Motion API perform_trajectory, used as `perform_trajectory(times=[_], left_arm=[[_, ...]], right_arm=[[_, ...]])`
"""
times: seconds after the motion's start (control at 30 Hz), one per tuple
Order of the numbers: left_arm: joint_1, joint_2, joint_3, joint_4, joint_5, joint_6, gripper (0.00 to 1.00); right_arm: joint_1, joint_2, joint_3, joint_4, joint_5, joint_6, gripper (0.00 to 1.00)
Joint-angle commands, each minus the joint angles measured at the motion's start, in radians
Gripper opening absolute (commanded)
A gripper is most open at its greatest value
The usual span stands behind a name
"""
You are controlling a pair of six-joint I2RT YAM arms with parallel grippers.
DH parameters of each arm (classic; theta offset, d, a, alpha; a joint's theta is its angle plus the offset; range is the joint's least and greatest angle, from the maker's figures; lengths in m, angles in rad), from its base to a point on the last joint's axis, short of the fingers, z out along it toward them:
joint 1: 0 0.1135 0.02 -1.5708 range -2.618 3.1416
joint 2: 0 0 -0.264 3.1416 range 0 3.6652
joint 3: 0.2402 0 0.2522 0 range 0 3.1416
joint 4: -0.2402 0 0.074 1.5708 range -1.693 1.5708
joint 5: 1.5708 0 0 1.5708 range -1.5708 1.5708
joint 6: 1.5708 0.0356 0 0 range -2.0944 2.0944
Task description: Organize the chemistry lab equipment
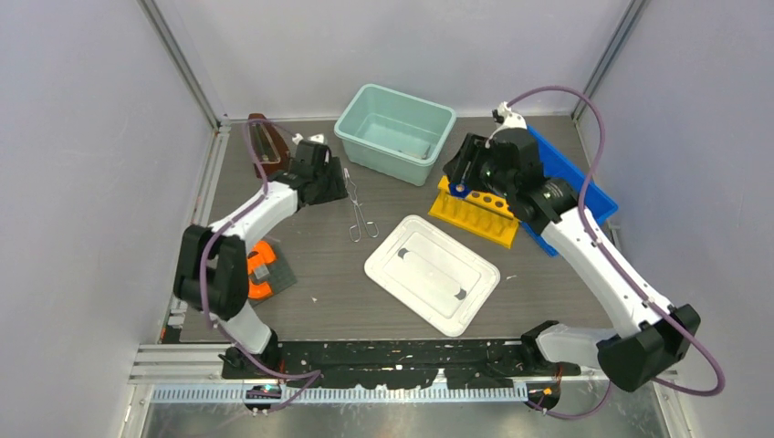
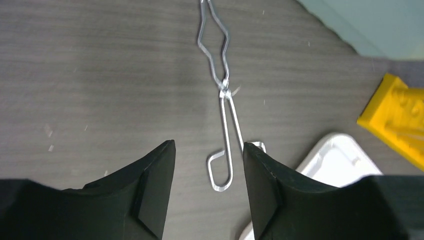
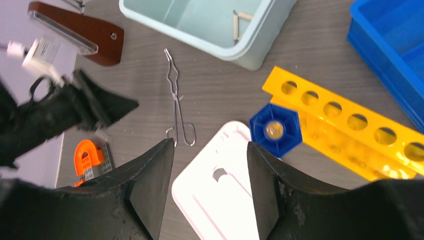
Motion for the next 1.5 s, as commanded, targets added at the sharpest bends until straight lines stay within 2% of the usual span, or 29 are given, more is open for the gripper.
perform_trajectory(times=[0.0, 0.1, 0.2, 0.33, 0.5, 0.77, 0.97, 1.23, 1.47], left_arm=[[0.005, 0.137, 0.118, 0.194, -0.012, -0.027, 0.54], [0.005, 0.223, 0.167, 0.254, 0.017, -0.003, 0.51], [0.005, 0.284, 0.208, 0.237, 0.031, -0.02, 0.5], [0.0, 0.296, 0.137, 0.33, 0.051, -0.074, 0.5], [0.002, 0.366, 0.204, 0.262, -0.003, -0.02, 0.5], [0.026, 0.429, 0.218, 0.404, 0.017, 0.035, 0.48], [0.053, 0.423, 0.136, 0.57, 0.05, 0.093, 0.49], [0.112, 0.483, 0.118, 0.695, 0.246, 0.049, 0.5], [0.138, 0.535, 0.123, 0.729, 0.259, 0.009, 0.49]], right_arm=[[0.011, -0.115, -0.083, 0.032, -0.027, 0.016, 0.61], [0.012, -0.17, -0.113, 0.011, -0.025, 0.01, 0.61], [0.013, -0.199, -0.128, -0.012, -0.021, 0.003, 0.61], [0.013, -0.226, -0.144, -0.025, -0.015, -0.004, 0.61], [0.013, -0.241, -0.157, -0.029, -0.027, -0.003, 0.6], [0.013, -0.264, -0.178, -0.039, -0.016, -0.011, 0.6], [0.013, -0.268, -0.182, -0.045, -0.013, -0.02, 0.59], [0.013, -0.256, -0.183, -0.039, -0.006, -0.017, 0.59], [0.013, -0.23, -0.159, -0.042, -0.011, -0.012, 0.59]])
